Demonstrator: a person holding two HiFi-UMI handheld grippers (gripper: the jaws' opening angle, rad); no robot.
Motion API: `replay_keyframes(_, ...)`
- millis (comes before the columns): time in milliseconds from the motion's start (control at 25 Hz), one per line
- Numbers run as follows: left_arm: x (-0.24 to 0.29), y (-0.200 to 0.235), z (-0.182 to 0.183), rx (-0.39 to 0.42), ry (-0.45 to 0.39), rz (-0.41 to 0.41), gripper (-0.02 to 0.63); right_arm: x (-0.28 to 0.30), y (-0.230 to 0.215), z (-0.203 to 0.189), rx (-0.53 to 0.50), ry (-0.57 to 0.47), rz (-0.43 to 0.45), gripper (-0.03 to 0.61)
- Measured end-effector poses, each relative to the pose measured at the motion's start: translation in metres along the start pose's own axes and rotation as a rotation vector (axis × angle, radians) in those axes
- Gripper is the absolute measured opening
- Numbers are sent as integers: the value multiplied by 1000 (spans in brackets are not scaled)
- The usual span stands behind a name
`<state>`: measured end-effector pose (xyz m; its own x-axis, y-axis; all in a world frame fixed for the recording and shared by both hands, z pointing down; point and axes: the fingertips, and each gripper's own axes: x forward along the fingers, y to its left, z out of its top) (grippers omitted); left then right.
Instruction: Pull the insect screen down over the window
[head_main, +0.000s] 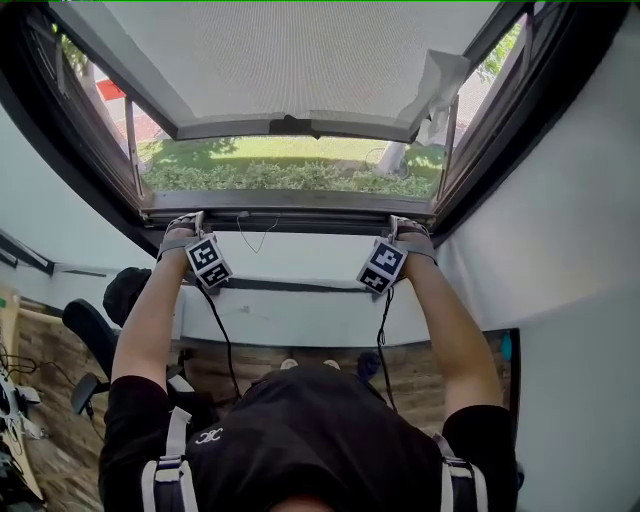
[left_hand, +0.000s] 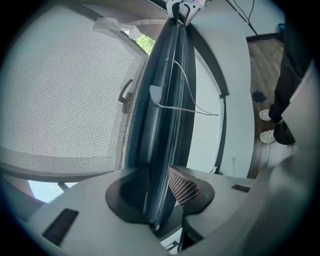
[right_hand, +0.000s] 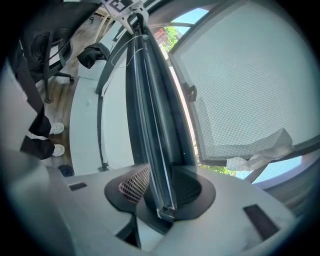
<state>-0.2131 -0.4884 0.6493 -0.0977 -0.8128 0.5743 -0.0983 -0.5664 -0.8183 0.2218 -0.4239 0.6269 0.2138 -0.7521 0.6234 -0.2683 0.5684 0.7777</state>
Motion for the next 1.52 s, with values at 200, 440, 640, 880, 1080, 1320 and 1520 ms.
replay_keyframes(200, 2, -6, 1, 4, 3, -14, 135, 2, 5, -2, -2, 4, 14, 146)
replay_keyframes(440, 6, -11, 0, -1, -16, -43, 137, 6, 10, -2, 0, 11, 19, 146)
replay_keyframes(640, 12, -21, 0, 10, -2, -60, 137, 13, 19, -3, -7, 20, 37, 149)
replay_keyframes(880, 19, -36, -2, 28, 19, -86, 149, 21, 37, -7, -26, 52, 73, 166)
replay_keyframes(1080, 19, -35, -2, 17, 11, -79, 149, 15, 37, -10, -28, 75, 80, 167)
replay_keyframes(1320, 20, -37, -1, 18, 9, -77, 148, 17, 42, -11, -44, 115, 92, 187)
replay_keyframes(1520, 31, -40, -2, 47, 73, -89, 209, 37, 49, -6, -45, 154, 115, 258)
